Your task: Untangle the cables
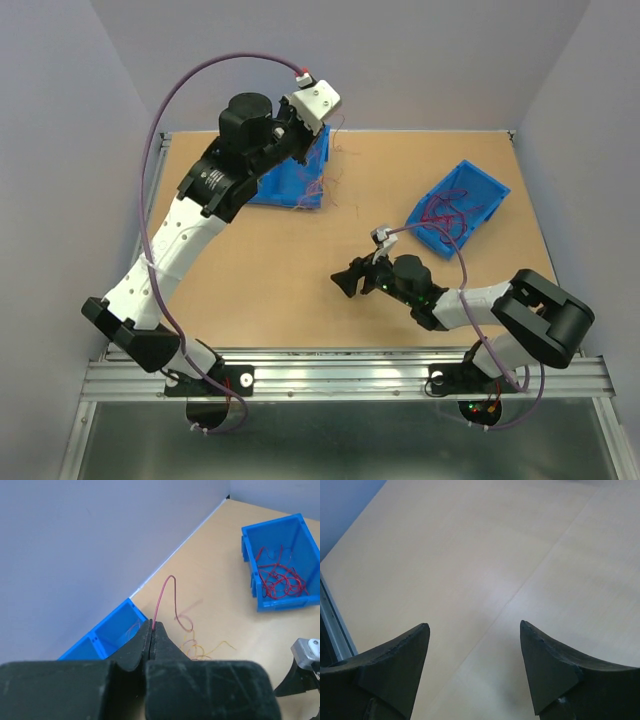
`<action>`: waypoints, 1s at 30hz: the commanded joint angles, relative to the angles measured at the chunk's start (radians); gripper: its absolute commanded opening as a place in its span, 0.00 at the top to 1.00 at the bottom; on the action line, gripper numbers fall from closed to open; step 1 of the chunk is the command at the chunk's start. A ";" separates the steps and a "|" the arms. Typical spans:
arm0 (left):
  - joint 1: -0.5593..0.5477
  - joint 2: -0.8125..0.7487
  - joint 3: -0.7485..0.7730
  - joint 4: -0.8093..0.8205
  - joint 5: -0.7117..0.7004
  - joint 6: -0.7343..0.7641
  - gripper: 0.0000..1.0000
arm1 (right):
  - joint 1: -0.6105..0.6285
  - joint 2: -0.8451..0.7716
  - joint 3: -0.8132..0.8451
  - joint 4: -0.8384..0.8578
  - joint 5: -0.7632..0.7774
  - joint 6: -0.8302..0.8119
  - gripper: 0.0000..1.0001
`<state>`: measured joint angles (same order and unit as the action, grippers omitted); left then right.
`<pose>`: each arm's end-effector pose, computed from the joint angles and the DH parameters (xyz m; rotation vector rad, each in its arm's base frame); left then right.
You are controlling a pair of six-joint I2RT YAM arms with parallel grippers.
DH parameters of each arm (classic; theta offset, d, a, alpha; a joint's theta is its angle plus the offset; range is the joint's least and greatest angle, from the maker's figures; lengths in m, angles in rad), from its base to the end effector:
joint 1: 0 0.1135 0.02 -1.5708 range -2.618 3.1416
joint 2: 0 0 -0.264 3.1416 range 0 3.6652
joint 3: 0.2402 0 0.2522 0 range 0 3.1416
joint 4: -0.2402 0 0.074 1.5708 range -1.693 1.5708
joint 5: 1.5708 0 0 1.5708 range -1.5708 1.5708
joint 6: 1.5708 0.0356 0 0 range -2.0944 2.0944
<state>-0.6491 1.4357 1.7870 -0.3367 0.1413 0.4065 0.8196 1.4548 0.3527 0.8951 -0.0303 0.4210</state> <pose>0.2384 -0.1872 0.5173 0.8825 1.2914 -0.3012 0.1773 0.1914 0.1618 -0.3933 1.8309 0.9067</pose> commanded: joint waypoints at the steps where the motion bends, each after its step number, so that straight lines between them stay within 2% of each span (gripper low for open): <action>1: -0.001 0.014 0.060 -0.067 0.032 -0.037 1.00 | 0.006 -0.060 0.048 0.129 0.004 -0.085 0.19; 8: -0.003 0.034 0.066 -0.090 0.075 -0.057 1.00 | 0.007 -0.194 0.097 0.160 -0.043 -0.201 0.13; 13: -0.003 0.020 0.058 -0.102 0.118 -0.098 1.00 | 0.007 -0.185 0.187 0.160 -0.069 -0.243 0.12; 21: -0.020 0.000 0.089 -0.157 0.211 -0.150 1.00 | 0.007 -0.114 0.305 0.186 -0.004 -0.323 0.14; 24: -0.038 -0.003 0.117 -0.183 0.213 -0.147 1.00 | 0.006 -0.090 0.319 0.212 0.091 -0.361 0.18; 28: -0.053 0.002 0.158 -0.214 0.218 -0.146 1.00 | 0.007 -0.050 0.322 0.234 0.119 -0.384 0.30; 30: -0.058 0.020 0.213 -0.245 0.228 -0.150 1.00 | 0.007 -0.018 0.322 0.246 0.109 -0.377 0.42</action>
<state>-0.6949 1.4872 1.8866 -0.5480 0.3344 0.2726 0.8196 1.4002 0.6216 1.0538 0.0395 0.0784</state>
